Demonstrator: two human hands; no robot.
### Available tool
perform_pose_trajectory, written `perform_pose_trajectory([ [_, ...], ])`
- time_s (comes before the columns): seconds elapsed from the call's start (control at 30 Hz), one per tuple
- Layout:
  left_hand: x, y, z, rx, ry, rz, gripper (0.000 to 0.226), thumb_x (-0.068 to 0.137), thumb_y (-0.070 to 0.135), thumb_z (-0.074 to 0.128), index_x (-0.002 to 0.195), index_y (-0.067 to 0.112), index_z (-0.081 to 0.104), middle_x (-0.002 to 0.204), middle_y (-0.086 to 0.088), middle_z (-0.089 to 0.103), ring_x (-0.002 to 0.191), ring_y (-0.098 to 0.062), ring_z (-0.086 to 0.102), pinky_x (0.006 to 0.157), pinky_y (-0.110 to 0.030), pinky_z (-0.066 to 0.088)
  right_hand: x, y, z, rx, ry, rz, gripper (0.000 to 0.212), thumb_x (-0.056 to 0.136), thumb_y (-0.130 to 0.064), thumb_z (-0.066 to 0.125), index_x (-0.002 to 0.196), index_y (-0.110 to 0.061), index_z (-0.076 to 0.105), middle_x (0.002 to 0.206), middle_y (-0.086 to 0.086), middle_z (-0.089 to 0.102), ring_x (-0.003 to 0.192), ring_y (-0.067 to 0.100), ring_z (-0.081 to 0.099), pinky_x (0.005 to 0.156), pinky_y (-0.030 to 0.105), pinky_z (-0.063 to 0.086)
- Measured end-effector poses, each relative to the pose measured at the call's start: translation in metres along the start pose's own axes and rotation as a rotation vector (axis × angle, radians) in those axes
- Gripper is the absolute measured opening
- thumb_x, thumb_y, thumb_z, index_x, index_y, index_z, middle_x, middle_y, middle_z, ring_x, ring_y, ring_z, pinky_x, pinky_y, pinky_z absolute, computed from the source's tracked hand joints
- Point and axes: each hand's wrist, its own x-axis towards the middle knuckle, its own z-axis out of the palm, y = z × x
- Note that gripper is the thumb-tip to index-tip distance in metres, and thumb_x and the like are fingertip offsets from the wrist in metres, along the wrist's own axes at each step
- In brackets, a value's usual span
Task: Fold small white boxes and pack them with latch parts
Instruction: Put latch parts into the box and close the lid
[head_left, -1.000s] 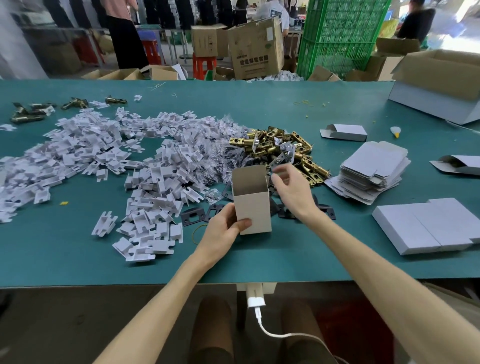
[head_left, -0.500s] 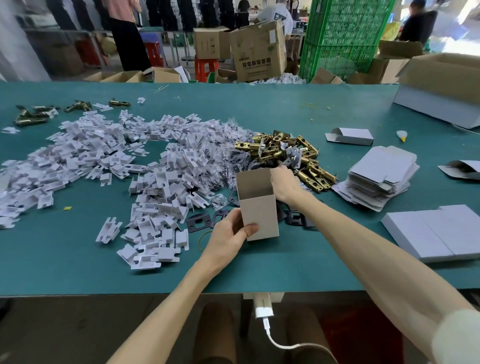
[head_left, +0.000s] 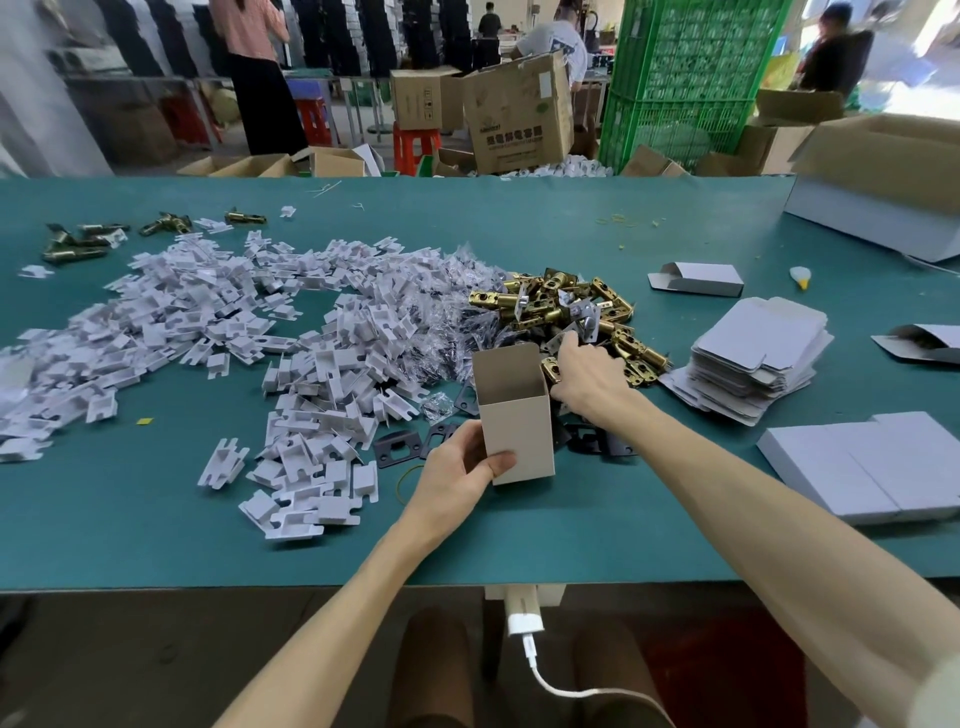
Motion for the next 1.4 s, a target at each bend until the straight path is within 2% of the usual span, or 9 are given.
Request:
perform_pose_trajectory([
  [0.13,0.000,0.000,0.000,0.000,-0.003,0.000,0.035,0.095,0.014,0.075,0.122,0.033,0.063,0.121,0.016,0.075,0.117,-0.007,0.069,0.097,-0.023,0.056,-0.001,0.007,0.000,0.060,-0.012,0.045,0.035,0.089,-0.021,0.071,0.108,-0.008,0.044,0.090,0.007,0.058,0.090,0.033,0.056,0.095,0.053,0.048],
  [0.27,0.000,0.000,0.000,0.022,-0.003,0.002,0.035,0.095,0.014,0.075,0.121,0.034,0.063,0.120,0.018,0.075,0.117,-0.006,0.069,0.097,-0.025,0.056,-0.004,0.022,-0.005,0.396,-0.035,0.062,0.021,0.082,-0.015,0.072,0.074,-0.009,0.054,0.070,0.007,0.059,0.065,0.026,0.056,0.061,0.035,0.047],
  [0.37,-0.001,0.001,0.001,0.028,0.000,0.004,0.035,0.095,0.016,0.076,0.121,0.034,0.063,0.121,0.017,0.075,0.116,-0.007,0.069,0.097,-0.026,0.057,-0.010,0.031,-0.015,0.640,-0.010,0.014,0.017,0.083,-0.017,0.077,0.076,-0.014,0.061,0.070,0.002,0.061,0.059,0.018,0.057,0.053,0.027,0.045],
  [0.47,-0.001,0.002,0.002,0.034,0.004,0.006,0.034,0.094,0.016,0.076,0.121,0.033,0.063,0.120,0.017,0.075,0.115,-0.007,0.070,0.097,-0.026,0.057,-0.016,0.036,-0.023,0.652,0.046,-0.063,0.021,0.083,-0.021,0.078,0.084,-0.025,0.057,0.075,-0.003,0.059,0.064,0.014,0.056,0.056,0.026,0.042],
  [0.6,-0.002,0.004,0.003,0.035,0.010,0.005,0.034,0.094,0.017,0.077,0.121,0.031,0.064,0.119,0.015,0.076,0.115,-0.006,0.070,0.097,-0.025,0.057,-0.022,0.042,-0.022,0.731,0.020,-0.020,0.027,0.082,-0.018,0.082,0.095,-0.012,0.060,0.091,0.007,0.067,0.062,0.018,0.067,0.051,0.027,0.053],
  [0.77,-0.003,0.005,0.003,0.053,0.020,0.011,0.033,0.094,0.018,0.077,0.120,0.032,0.063,0.119,0.013,0.075,0.114,-0.006,0.070,0.094,-0.024,0.057,-0.033,0.042,-0.036,0.848,0.122,-0.043,0.030,0.077,-0.026,0.089,0.084,-0.014,0.062,0.074,-0.002,0.069,0.060,0.010,0.066,0.048,0.015,0.047],
  [1.03,-0.004,0.007,0.004,0.054,0.021,0.013,0.031,0.094,0.017,0.076,0.119,0.030,0.063,0.120,0.013,0.074,0.112,-0.004,0.070,0.090,-0.019,0.056,-0.058,0.013,-0.097,1.193,0.272,-0.196,0.035,0.081,-0.018,0.086,0.101,0.000,0.063,0.089,0.020,0.074,0.067,0.026,0.069,0.058,0.030,0.057],
  [1.23,-0.006,0.007,0.004,0.096,0.025,0.027,0.031,0.094,0.019,0.076,0.118,0.033,0.062,0.120,0.015,0.073,0.112,-0.002,0.070,0.094,-0.021,0.056,-0.073,-0.018,-0.106,0.909,0.188,-0.419,0.028,0.080,-0.013,0.086,0.097,-0.005,0.065,0.083,0.009,0.074,0.067,0.021,0.075,0.059,0.028,0.060],
  [1.4,-0.005,0.007,0.003,0.116,0.032,0.032,0.032,0.095,0.021,0.075,0.116,0.038,0.059,0.117,0.020,0.072,0.111,0.002,0.068,0.093,-0.018,0.055,-0.077,-0.030,-0.092,0.481,0.177,-0.517,0.021,0.085,-0.014,0.082,0.100,-0.011,0.066,0.088,-0.002,0.068,0.078,0.015,0.068,0.076,0.033,0.060],
])
